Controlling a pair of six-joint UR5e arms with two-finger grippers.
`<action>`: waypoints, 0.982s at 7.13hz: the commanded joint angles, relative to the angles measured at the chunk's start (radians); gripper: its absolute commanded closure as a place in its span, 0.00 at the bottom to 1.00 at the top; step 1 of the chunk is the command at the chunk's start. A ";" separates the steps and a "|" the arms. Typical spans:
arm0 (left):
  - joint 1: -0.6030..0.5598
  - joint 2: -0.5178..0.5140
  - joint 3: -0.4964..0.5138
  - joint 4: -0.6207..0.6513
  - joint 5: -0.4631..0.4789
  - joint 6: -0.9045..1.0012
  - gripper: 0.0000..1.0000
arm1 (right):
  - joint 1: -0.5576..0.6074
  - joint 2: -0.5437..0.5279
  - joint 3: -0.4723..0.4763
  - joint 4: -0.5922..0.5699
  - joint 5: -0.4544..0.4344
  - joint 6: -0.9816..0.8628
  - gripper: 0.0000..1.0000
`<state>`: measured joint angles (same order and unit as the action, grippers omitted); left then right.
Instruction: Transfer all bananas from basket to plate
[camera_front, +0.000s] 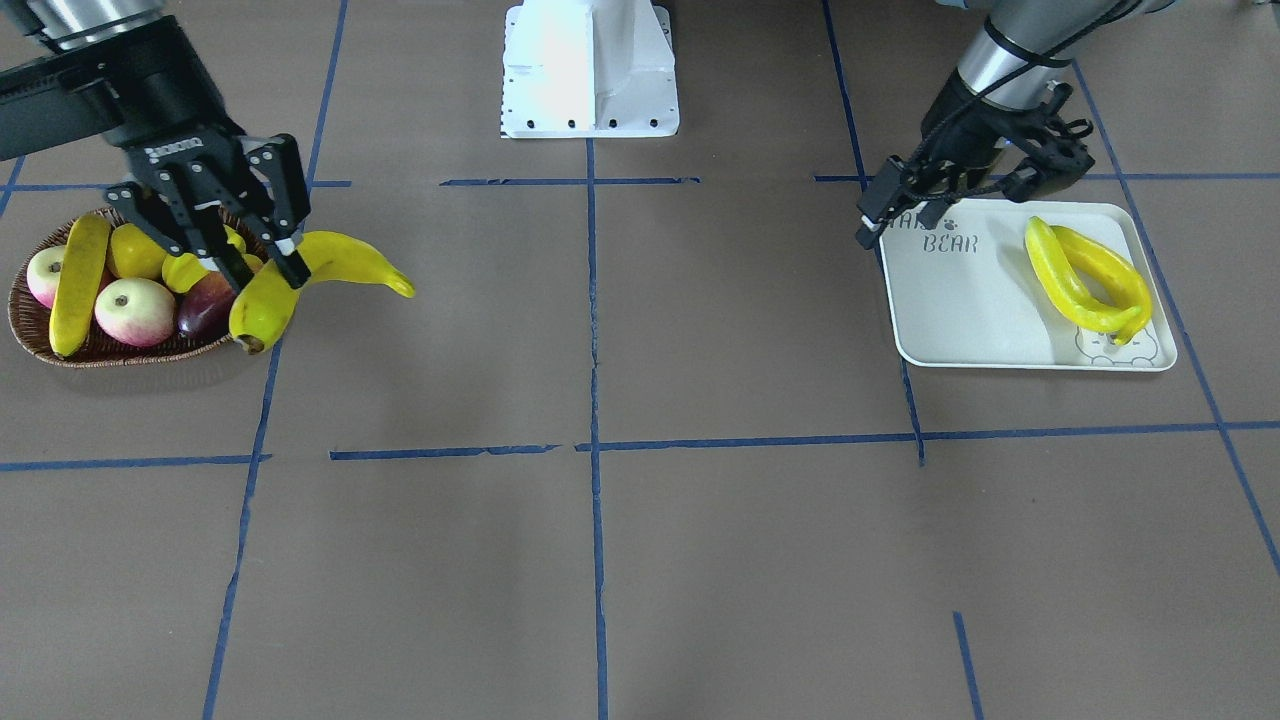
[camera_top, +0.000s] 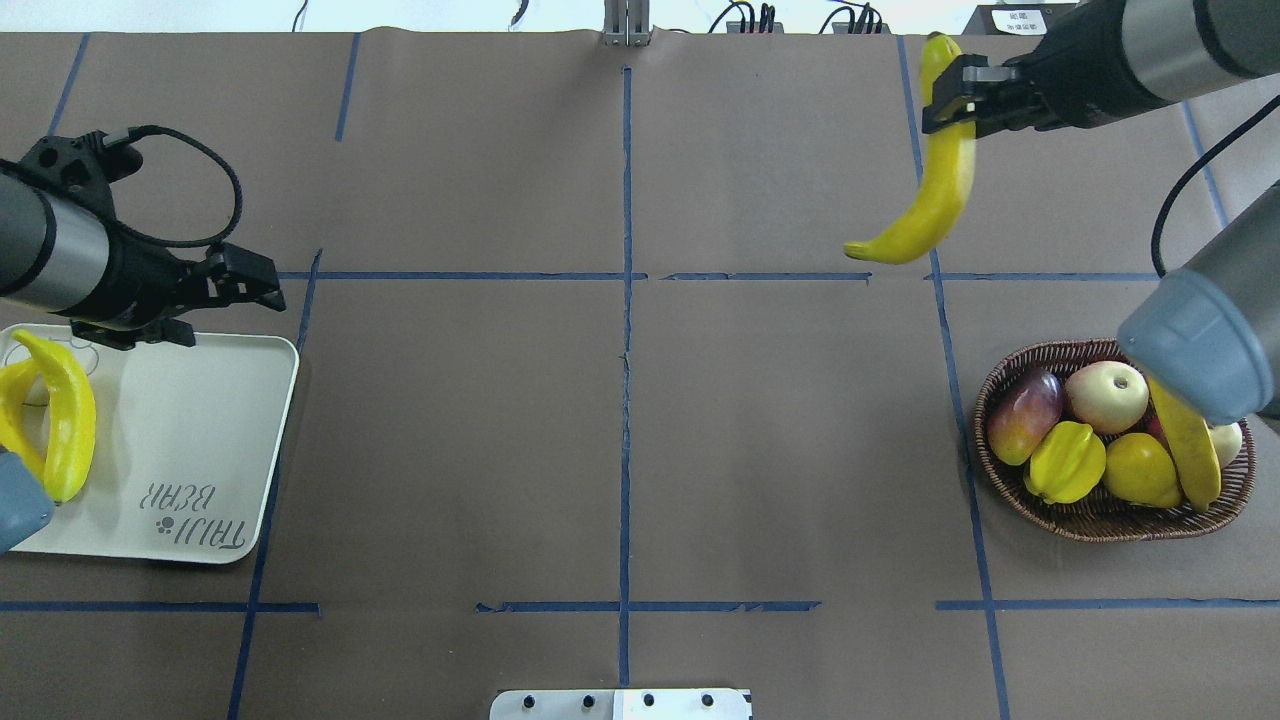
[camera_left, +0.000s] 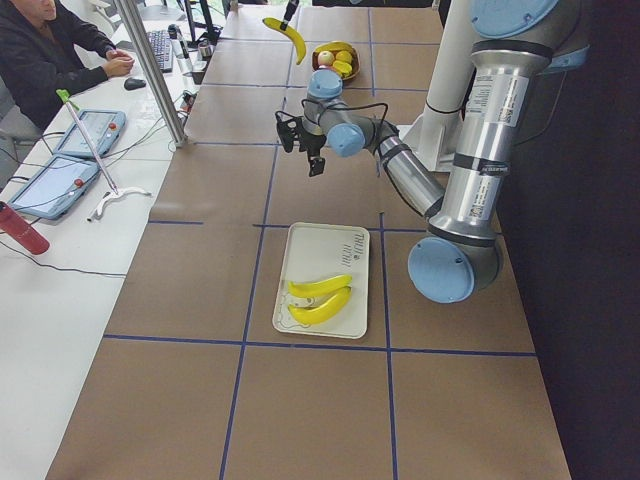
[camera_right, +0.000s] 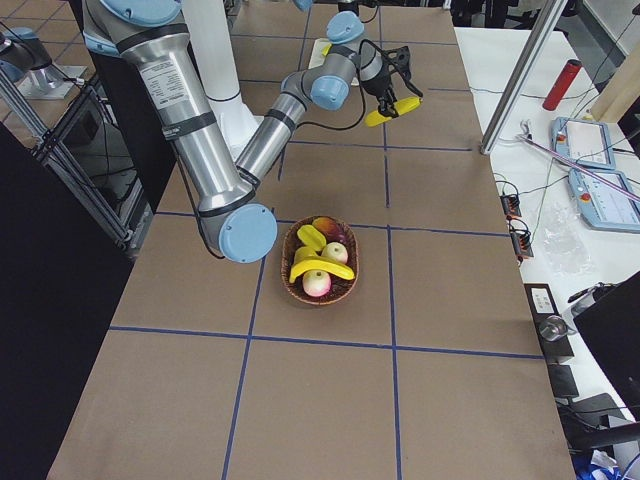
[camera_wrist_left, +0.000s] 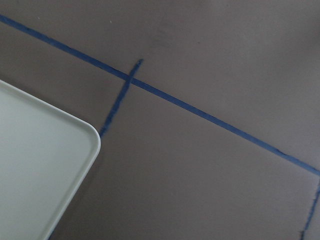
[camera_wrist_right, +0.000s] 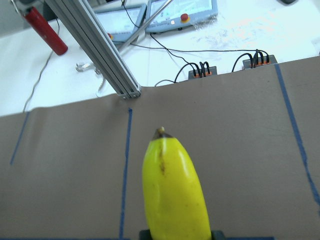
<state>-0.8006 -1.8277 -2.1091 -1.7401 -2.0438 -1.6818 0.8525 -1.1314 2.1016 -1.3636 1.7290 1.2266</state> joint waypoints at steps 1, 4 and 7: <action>0.059 -0.147 0.012 -0.012 0.004 -0.441 0.00 | -0.227 0.041 0.009 0.052 -0.431 0.244 1.00; 0.127 -0.252 0.121 -0.206 0.137 -0.945 0.00 | -0.404 0.075 0.008 0.044 -0.694 0.407 1.00; 0.130 -0.338 0.150 -0.219 0.142 -1.064 0.00 | -0.518 0.079 0.003 0.043 -0.838 0.407 1.00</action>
<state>-0.6720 -2.1282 -1.9787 -1.9526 -1.9069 -2.6907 0.3705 -1.0550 2.1054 -1.3204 0.9331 1.6322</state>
